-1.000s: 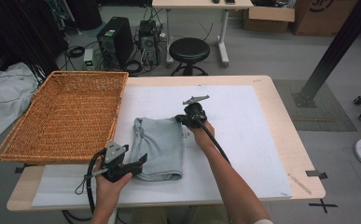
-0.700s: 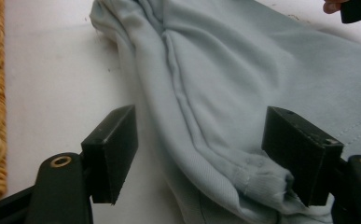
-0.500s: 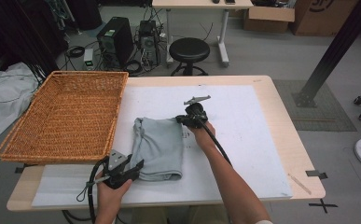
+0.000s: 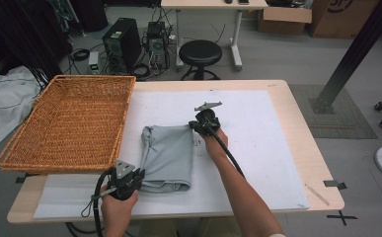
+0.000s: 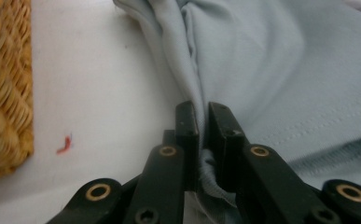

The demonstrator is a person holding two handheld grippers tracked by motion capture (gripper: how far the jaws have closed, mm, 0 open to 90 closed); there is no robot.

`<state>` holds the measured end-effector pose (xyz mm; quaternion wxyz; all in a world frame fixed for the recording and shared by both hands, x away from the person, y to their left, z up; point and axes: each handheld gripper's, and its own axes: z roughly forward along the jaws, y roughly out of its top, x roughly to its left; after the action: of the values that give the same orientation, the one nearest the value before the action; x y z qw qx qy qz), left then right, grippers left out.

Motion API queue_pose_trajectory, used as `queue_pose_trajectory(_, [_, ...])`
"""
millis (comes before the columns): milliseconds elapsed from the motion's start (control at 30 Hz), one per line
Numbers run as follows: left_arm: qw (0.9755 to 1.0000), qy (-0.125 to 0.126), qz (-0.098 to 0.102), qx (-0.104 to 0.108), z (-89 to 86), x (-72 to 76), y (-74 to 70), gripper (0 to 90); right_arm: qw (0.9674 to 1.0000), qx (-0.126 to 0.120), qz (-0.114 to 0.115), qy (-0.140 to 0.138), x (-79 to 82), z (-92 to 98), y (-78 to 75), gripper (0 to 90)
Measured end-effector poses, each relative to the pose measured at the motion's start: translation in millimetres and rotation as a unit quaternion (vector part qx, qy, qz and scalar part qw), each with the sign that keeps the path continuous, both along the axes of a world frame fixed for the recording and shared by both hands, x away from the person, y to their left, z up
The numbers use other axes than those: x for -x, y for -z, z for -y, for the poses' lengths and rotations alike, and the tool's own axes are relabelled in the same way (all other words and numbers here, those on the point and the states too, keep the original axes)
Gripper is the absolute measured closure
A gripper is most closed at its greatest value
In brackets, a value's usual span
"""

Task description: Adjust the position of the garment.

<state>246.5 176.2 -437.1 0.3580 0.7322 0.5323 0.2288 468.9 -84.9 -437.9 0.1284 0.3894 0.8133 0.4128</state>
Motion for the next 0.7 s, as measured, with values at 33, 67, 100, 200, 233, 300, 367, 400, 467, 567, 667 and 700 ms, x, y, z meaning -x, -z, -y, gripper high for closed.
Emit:
queue_pose_trajectory(33, [1.0,0.004,-0.001,-0.005,0.5,0.5,0.4,82.1,1.0,-0.005,-0.003,-0.005,-0.2,-0.1,0.7,89.0])
queue_pose_trajectory(67, [0.9999,0.007,-0.004,-0.009,0.4,0.0,0.4,80.6,1.0,-0.003,-0.001,-0.008,0.2,-0.5,0.5,88.9])
queue_pose_trajectory(100, [0.9999,0.005,-0.007,-0.007,-0.5,-1.1,0.1,76.2,0.9999,-0.009,-0.002,-0.011,0.3,0.0,0.4,88.5])
queue_pose_trajectory(200, [1.0,-0.007,0.002,0.007,-2.8,-2.0,-3.0,56.3,0.9995,-0.033,0.001,-0.001,0.1,5.1,-2.8,79.6])
queue_pose_trajectory(233, [0.9999,-0.009,0.008,0.01,-2.7,-1.9,-4.6,52.9,0.999,-0.046,0.001,0.003,0.3,8.2,-5.1,76.0])
queue_pose_trajectory(300, [0.9996,-0.015,0.022,0.012,-0.9,-2.7,-8.3,46.1,0.9985,-0.053,0.01,0.009,1.8,14.2,-10.7,71.4])
queue_pose_trajectory(367, [0.9991,-0.013,0.036,0.02,1.8,-5.4,-12.2,44.4,0.9983,-0.055,0.019,0.008,4.9,19.8,-15.1,69.6])
queue_pose_trajectory(400, [0.9988,-0.012,0.042,0.023,3.3,-7.6,-14.2,43.0,0.998,-0.06,0.019,0.006,6.7,22.7,-16.4,68.1])
queue_pose_trajectory(467, [0.9982,-0.011,0.053,0.027,5.4,-13.1,-17.5,42.6,0.9975,-0.067,0.019,0.007,10.9,27.7,-17.9,64.5])
queue_pose_trajectory(567, [0.9966,-0.001,0.073,0.038,8.0,-19.0,-23.3,41.1,0.9969,-0.073,0.027,0.009,19.0,35.6,-19.2,55.0])
queue_pose_trajectory(667, [0.9943,0.013,0.098,0.041,10.1,-21.3,-32.9,38.2,0.9954,-0.088,0.031,0.02,26.6,47.8,-22.2,43.8])
queue_pose_trajectory(700, [0.9938,0.018,0.103,0.04,10.9,-22.2,-36.6,36.3,0.9953,-0.087,0.033,0.026,29.0,51.8,-23.7,39.9])
